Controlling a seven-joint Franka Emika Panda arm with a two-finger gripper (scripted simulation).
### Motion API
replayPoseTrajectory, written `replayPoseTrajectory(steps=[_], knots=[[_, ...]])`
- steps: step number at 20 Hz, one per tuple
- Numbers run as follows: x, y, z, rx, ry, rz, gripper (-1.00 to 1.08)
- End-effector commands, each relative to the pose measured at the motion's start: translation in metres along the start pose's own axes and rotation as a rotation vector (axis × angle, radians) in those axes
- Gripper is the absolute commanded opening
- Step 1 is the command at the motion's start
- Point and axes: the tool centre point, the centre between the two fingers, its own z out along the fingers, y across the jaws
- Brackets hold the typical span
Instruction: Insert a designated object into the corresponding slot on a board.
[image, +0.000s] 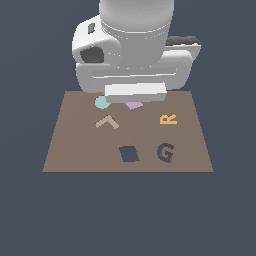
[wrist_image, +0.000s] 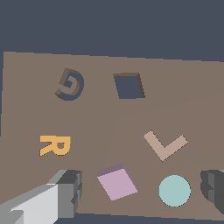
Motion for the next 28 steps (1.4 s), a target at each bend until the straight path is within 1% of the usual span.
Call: replayPoseTrajectory(steps=[1,7,14,21,28], knots=[[0.0,0.0,0.0,0.0,0.0,0.0,1.0],[-0.002,0.001,0.002,0.0,0.0,0.027,1.0],[-0.008,0.004,0.011,0.0,0.001,0.125,1.0],[-0.019,0.008,0.027,0.0,0.003,0.295,1.0],[-0.036,0.01,0.049,0.001,0.005,0.533,1.0]])
